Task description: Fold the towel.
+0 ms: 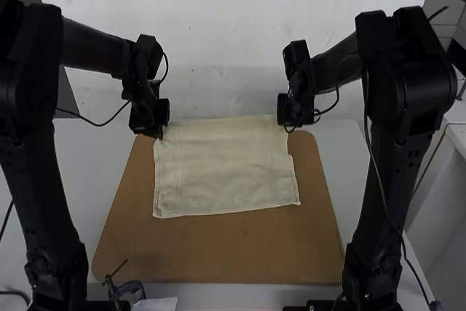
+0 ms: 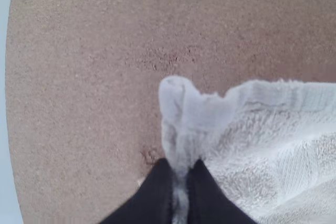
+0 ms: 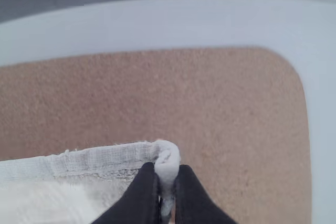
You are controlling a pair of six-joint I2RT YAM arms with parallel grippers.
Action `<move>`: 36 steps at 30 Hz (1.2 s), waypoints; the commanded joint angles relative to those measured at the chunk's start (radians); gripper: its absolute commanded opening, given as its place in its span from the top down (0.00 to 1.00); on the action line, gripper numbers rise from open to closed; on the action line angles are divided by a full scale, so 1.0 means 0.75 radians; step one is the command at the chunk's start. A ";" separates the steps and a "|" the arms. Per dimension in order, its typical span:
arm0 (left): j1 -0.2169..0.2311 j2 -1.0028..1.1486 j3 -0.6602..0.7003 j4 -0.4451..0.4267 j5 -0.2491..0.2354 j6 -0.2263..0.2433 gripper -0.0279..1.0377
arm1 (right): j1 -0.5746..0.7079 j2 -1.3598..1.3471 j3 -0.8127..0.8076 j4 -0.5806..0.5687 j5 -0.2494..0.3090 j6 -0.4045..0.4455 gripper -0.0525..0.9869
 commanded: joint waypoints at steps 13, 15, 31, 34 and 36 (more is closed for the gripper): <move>-0.103 -0.339 -0.341 0.050 -0.019 0.021 0.96 | 0.043 -0.341 -0.302 0.007 0.008 -0.162 0.94; -0.119 -0.367 -0.362 0.050 -0.021 0.021 0.96 | 0.041 -0.400 -0.318 0.025 -0.016 -0.218 0.94; -0.189 -0.506 -0.470 0.042 -0.023 0.007 0.96 | 0.025 -0.458 -0.321 -0.298 -0.205 -0.228 0.94; -0.203 -0.529 -0.474 0.021 -0.023 0.001 0.96 | 0.025 -0.470 -0.329 -0.337 -0.205 -0.207 0.94; -0.211 -0.562 -0.495 0.007 -0.023 -0.007 0.96 | 0.021 -0.478 -0.341 -0.355 -0.200 -0.203 0.94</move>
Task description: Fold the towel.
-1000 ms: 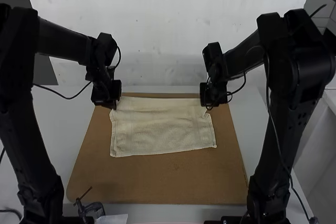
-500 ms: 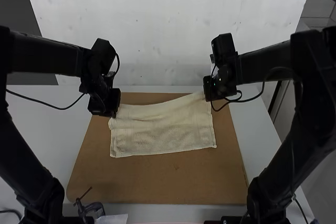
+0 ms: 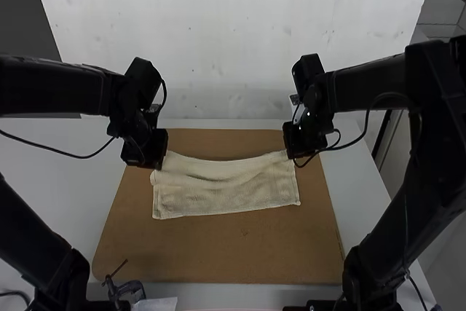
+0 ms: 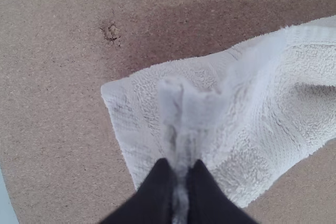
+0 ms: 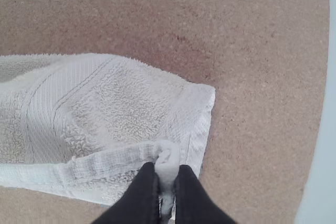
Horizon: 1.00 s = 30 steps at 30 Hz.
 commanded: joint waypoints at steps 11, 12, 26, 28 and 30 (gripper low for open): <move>-0.119 -0.329 -0.221 -0.050 -0.017 -0.040 0.96 | -0.031 -0.084 -0.102 -0.103 0.029 0.033 0.94; -0.129 -0.364 -0.236 -0.058 -0.017 -0.044 0.96 | -0.031 -0.090 -0.104 -0.114 0.031 0.033 0.94; -0.086 -0.315 -0.340 0.201 -0.039 -0.046 0.96 | -0.023 0.076 -0.083 0.109 0.168 0.045 0.94; -0.082 -0.266 -0.336 0.257 -0.045 -0.038 0.96 | -0.023 0.117 -0.061 0.148 0.174 0.051 0.94; -0.067 -0.225 -0.330 0.316 -0.045 -0.022 0.96 | -0.023 0.152 -0.028 0.154 0.174 0.057 0.94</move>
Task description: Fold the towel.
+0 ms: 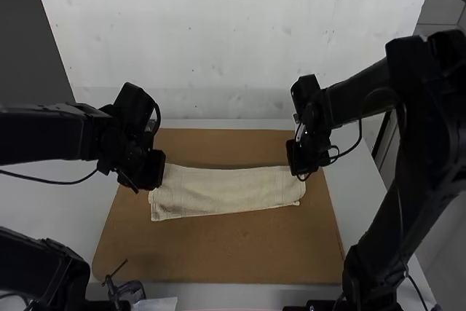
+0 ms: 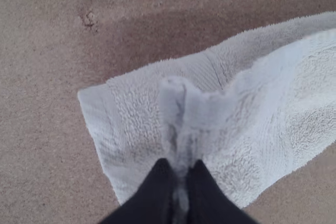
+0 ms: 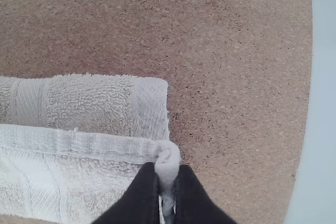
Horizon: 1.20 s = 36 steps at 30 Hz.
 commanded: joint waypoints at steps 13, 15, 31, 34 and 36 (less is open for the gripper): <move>0.108 0.207 0.009 0.180 -0.016 0.071 0.96 | 0.013 0.209 0.193 0.081 0.043 0.089 0.94; 0.131 0.217 0.001 0.206 -0.014 0.106 0.96 | 0.021 0.221 0.191 0.083 0.043 0.089 0.94; 0.190 0.381 -0.007 0.302 0.031 0.126 0.96 | 0.037 0.260 0.166 0.114 0.063 0.095 0.94; 0.164 0.356 -0.007 0.292 0.031 0.118 0.96 | 0.037 0.287 0.174 0.128 0.067 0.093 0.94; 0.143 0.330 -0.010 0.276 0.031 0.114 0.96 | 0.037 0.305 0.180 0.130 0.067 0.093 0.94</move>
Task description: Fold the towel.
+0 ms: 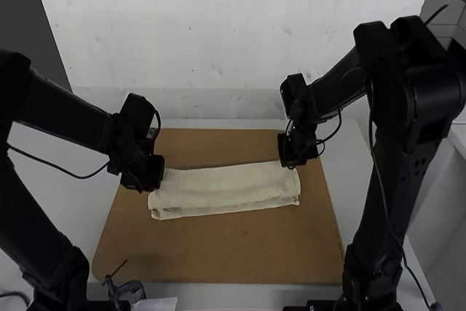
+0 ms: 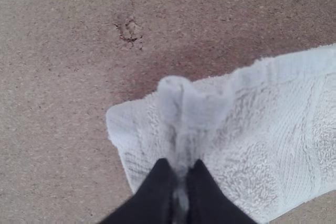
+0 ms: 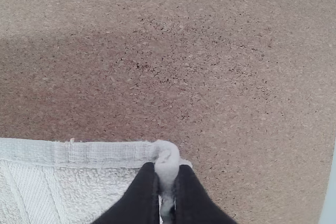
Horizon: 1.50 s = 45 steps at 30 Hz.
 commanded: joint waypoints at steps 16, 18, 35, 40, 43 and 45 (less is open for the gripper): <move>0.031 -0.059 -0.018 -0.084 0.147 -0.022 0.68 | -0.033 0.026 0.007 0.040 -0.036 0.069 0.35; 0.067 -0.069 0.002 -0.135 0.239 -0.028 0.46 | -0.050 -0.019 0.013 -0.009 -0.092 0.114 0.24; 0.211 -0.380 0.017 -0.272 0.290 -0.003 0.05 | -0.072 0.012 0.015 -0.224 -0.155 0.294 0.17; 0.227 -0.400 -0.002 -0.272 0.290 -0.001 0.05 | -0.064 0.143 0.046 -0.196 -0.147 0.330 0.37; 0.256 -0.425 -0.016 -0.272 0.290 0.005 0.05 | -0.050 0.196 0.056 -0.204 -0.135 0.330 0.53; 0.268 -0.439 -0.024 -0.272 0.293 0.007 0.06 | -0.041 0.212 0.058 -0.208 -0.131 0.339 0.64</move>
